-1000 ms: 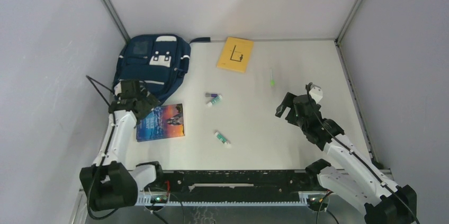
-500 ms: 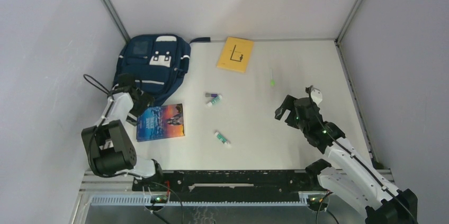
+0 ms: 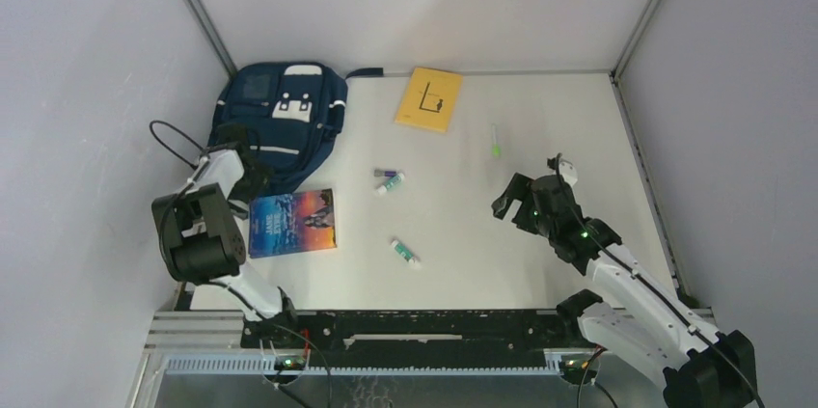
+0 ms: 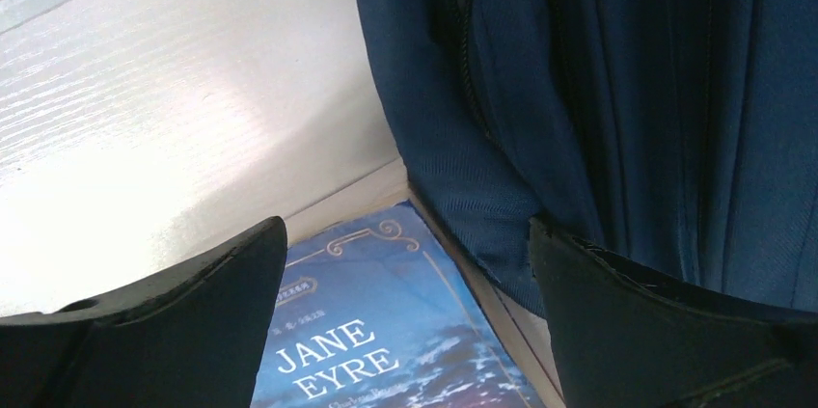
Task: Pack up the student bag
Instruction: Move the book to the center of the board.
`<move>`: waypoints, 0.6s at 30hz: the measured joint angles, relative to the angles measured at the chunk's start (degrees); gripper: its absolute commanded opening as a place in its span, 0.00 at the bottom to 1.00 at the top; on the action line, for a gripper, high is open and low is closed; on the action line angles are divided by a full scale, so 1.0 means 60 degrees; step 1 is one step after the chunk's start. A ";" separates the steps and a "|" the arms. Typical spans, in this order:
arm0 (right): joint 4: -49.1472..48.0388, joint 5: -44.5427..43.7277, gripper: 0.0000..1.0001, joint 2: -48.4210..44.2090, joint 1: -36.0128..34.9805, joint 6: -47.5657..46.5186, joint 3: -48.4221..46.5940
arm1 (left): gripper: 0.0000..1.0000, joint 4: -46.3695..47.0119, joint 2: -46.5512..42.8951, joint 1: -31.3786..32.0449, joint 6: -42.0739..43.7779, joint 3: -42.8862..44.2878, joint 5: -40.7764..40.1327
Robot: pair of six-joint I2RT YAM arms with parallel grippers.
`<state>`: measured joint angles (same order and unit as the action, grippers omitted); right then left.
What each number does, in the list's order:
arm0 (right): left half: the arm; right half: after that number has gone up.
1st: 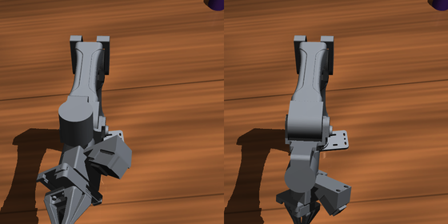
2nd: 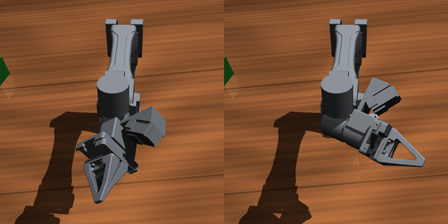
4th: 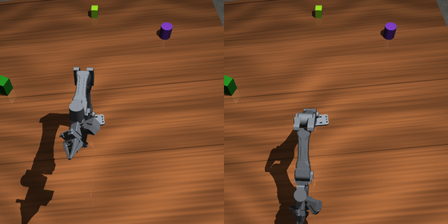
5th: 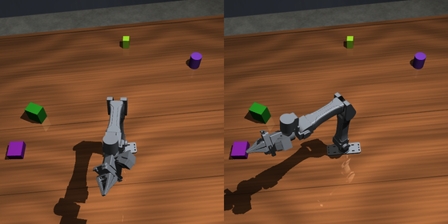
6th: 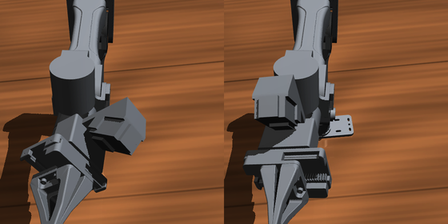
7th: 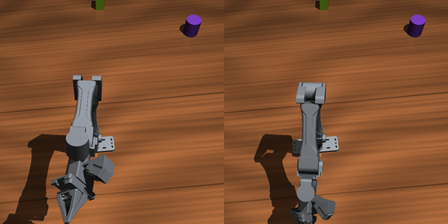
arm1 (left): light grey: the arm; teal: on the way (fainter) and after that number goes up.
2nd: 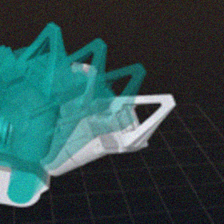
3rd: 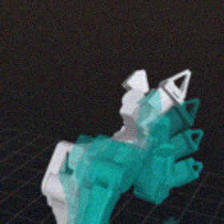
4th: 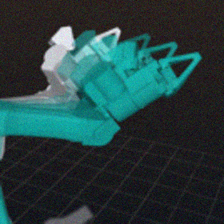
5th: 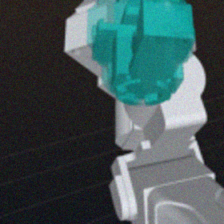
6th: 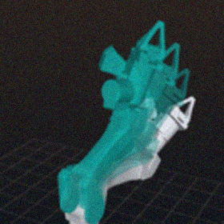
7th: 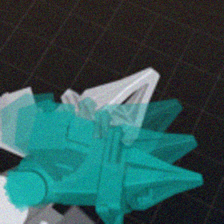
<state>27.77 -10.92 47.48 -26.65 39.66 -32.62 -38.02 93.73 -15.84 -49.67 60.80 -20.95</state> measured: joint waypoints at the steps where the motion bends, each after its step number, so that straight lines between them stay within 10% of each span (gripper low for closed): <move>1: -0.0055 0.0109 1.00 0.0055 0.0000 0.0029 0.0000 | 0.98 0.0007 0.0142 0.0000 -0.0007 0.0073 0.0011; 18: -0.0375 0.0437 1.00 0.0339 0.0000 0.0248 0.0000 | 0.95 0.0459 -0.0441 0.2353 0.0011 -0.1020 -0.0011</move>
<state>25.52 -8.29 49.52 -26.65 41.15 -32.62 -35.27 91.09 -1.72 -49.60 54.68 -21.02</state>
